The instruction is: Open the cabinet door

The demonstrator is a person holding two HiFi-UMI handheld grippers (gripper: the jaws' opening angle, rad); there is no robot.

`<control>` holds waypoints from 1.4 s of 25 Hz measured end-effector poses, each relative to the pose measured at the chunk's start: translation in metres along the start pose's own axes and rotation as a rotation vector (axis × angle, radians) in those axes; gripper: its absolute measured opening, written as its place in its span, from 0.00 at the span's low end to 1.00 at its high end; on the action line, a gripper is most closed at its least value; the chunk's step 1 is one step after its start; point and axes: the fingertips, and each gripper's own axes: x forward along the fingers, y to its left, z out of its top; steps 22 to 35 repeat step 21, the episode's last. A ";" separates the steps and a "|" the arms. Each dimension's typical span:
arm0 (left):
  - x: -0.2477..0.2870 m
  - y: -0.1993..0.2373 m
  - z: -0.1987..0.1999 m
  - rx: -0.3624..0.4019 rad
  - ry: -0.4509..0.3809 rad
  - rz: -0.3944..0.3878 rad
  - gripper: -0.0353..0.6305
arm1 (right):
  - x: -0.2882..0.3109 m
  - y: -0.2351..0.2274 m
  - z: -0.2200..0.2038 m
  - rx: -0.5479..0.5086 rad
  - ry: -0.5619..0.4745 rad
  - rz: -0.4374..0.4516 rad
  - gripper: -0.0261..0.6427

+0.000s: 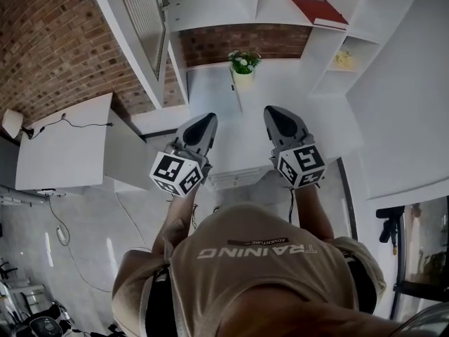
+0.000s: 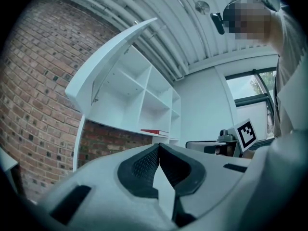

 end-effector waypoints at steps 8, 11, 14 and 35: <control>-0.001 -0.009 -0.012 0.046 0.047 -0.021 0.06 | -0.009 0.008 -0.005 -0.005 -0.003 -0.020 0.06; -0.002 -0.019 -0.014 0.048 0.053 -0.059 0.06 | -0.010 0.009 -0.004 0.000 -0.018 -0.039 0.06; -0.008 -0.019 -0.016 0.032 0.051 -0.056 0.06 | -0.011 0.015 -0.006 -0.004 -0.009 -0.031 0.06; -0.018 -0.018 -0.025 0.014 0.065 -0.047 0.06 | -0.011 0.024 -0.016 0.016 -0.019 -0.034 0.06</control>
